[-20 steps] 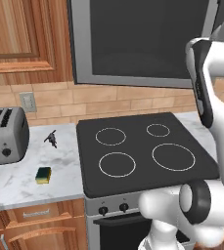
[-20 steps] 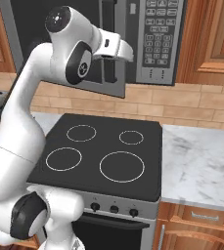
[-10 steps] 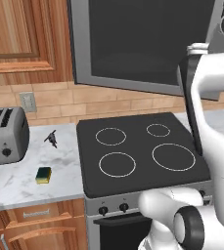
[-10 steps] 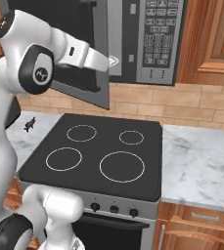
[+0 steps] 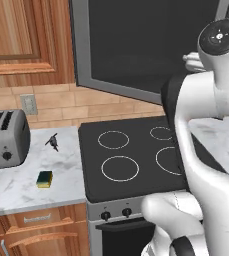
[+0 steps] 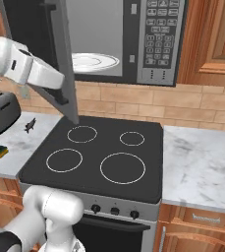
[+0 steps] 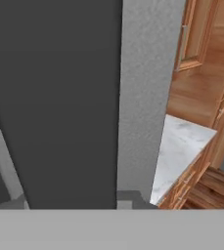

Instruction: Place the sponge inside the microwave to prepare for sanitizing.

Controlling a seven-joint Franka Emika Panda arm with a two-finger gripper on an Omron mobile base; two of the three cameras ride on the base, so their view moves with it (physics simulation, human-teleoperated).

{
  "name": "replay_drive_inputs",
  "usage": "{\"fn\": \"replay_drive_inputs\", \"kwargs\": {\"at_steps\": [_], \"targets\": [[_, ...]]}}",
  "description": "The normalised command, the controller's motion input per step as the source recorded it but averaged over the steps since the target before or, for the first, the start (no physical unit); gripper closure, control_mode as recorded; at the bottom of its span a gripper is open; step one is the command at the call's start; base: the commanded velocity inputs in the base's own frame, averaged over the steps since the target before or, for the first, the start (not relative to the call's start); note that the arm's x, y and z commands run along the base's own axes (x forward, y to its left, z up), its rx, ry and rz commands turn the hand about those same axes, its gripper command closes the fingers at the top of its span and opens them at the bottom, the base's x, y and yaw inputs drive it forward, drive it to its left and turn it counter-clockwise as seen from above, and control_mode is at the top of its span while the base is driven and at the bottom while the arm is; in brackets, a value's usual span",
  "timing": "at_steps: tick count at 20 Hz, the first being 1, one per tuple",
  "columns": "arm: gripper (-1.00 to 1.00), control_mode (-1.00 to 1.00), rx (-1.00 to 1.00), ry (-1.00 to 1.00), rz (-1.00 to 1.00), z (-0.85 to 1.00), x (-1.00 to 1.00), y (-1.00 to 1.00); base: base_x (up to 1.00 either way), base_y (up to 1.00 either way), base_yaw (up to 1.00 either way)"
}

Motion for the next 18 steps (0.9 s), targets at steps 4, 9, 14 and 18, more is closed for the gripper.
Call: {"fn": "replay_drive_inputs", "kwargs": {"at_steps": [4, 9, 14, 18], "targets": [[1.0, -1.0, 0.0, -0.1, 0.0, 0.0, -0.98, 0.46, 0.0, 0.0, 0.0], [1.0, -1.0, 0.0, -0.04, 0.0, -0.03, -0.55, 0.67, 0.0, 0.0, 0.0], [1.0, -1.0, 0.0, -0.02, -0.03, -0.02, -0.22, 0.86, 0.0, 0.0, 0.0], [1.0, -1.0, 0.0, -0.01, -0.07, -0.03, -0.09, 0.66, 0.0, 0.0, 0.0]]}}
